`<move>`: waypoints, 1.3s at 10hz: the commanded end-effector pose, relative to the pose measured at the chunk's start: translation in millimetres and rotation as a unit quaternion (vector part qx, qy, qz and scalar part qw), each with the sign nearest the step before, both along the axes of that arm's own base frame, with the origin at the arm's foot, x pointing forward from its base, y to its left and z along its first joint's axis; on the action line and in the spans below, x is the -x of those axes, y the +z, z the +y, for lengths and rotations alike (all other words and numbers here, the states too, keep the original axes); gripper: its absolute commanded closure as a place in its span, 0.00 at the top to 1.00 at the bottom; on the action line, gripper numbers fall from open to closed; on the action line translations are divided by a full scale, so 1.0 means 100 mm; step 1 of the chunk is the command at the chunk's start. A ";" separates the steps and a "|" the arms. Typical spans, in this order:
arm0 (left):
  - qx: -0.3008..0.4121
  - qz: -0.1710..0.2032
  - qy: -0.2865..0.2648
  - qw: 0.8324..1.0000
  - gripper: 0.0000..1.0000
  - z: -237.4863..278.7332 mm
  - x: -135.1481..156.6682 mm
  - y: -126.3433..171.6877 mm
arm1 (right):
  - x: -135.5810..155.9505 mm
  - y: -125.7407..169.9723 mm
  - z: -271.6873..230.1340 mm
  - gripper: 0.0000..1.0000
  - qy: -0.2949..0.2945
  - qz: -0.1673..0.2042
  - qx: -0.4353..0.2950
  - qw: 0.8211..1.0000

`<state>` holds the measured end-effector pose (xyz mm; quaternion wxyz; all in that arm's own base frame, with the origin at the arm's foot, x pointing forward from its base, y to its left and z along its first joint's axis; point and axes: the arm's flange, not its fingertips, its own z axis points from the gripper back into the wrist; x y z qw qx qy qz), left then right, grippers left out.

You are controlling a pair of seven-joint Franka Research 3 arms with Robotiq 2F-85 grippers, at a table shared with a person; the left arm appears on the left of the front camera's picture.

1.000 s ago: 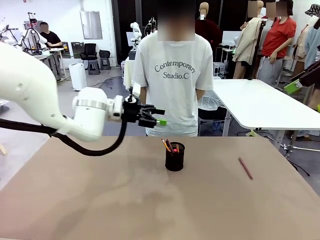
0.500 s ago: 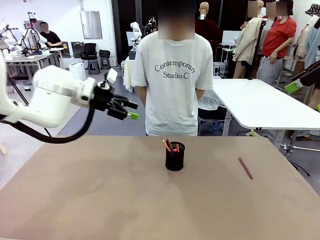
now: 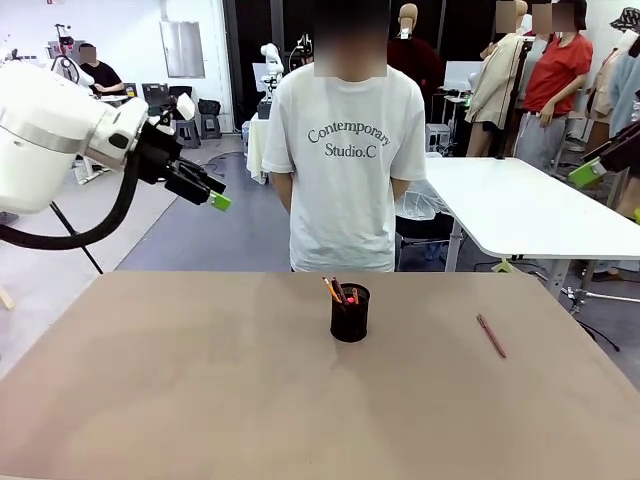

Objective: Place the pens into the pen holder.
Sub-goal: Pick up a writing instrument from the table and place it into the Pen holder.

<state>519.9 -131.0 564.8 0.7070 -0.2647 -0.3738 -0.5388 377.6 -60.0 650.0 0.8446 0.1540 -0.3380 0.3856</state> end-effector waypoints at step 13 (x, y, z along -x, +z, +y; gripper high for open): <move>-0.020 -0.006 0.016 1.000 1.00 -0.03 0.08 0.23 | 0.00 0.01 0.00 1.00 0.002 -0.002 -0.001 1.000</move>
